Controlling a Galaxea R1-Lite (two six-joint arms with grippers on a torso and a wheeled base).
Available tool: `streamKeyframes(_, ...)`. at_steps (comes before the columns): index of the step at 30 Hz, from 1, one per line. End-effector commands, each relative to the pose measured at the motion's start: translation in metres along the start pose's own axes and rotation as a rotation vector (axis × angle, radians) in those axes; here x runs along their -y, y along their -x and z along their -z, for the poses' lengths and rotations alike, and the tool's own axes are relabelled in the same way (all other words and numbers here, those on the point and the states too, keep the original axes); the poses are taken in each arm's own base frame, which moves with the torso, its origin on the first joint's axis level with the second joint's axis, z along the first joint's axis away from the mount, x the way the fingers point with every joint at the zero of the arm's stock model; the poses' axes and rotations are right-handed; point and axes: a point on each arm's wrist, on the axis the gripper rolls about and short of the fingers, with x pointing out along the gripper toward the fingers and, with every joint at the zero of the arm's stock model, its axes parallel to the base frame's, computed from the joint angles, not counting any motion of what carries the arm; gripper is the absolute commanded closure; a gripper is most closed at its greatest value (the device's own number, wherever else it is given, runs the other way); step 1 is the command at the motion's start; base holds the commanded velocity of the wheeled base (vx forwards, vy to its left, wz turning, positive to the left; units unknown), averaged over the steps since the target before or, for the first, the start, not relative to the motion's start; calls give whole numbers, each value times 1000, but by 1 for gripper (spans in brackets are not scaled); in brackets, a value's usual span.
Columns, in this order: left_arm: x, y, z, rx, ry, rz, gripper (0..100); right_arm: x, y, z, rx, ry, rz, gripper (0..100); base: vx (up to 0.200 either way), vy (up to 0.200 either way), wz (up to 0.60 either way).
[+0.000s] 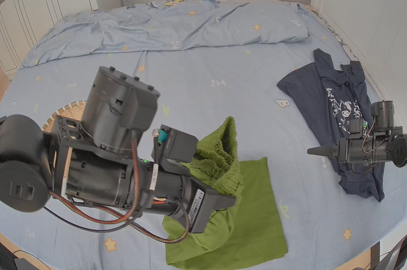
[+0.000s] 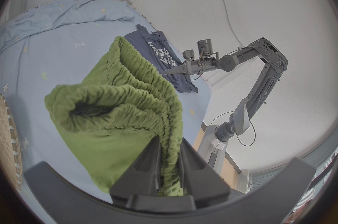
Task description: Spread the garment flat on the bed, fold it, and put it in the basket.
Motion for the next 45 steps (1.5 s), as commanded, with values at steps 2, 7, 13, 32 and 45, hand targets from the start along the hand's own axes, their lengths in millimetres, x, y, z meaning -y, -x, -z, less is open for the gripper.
streamKeyframes(2, 10, -16, 3, -7, -12, 40, 100, 2, 0, 0, 1, -4, 4, 0, 0, 0, 0)
streamKeyframes(7, 18, -19, 3, 2, -17, 66, 100, 2, 0, 0, 0, -5, 4, 0, 0, 0, 0)
streamKeyframes(13, 28, -37, 6, -2, -46, 102, 100, 3, -1, 0, -1, -6, 4, 0, 0, 0, 0)
streamKeyframes(32, 27, -97, 19, 119, 29, 179, 0, 4, -2, 1, -7, -8, 3, 0, 0, 0, 0)
streamKeyframes(45, -32, -54, 26, 225, 362, 87, 0, 3, -3, 2, -8, -6, 2, 0, 0, 0, 0)
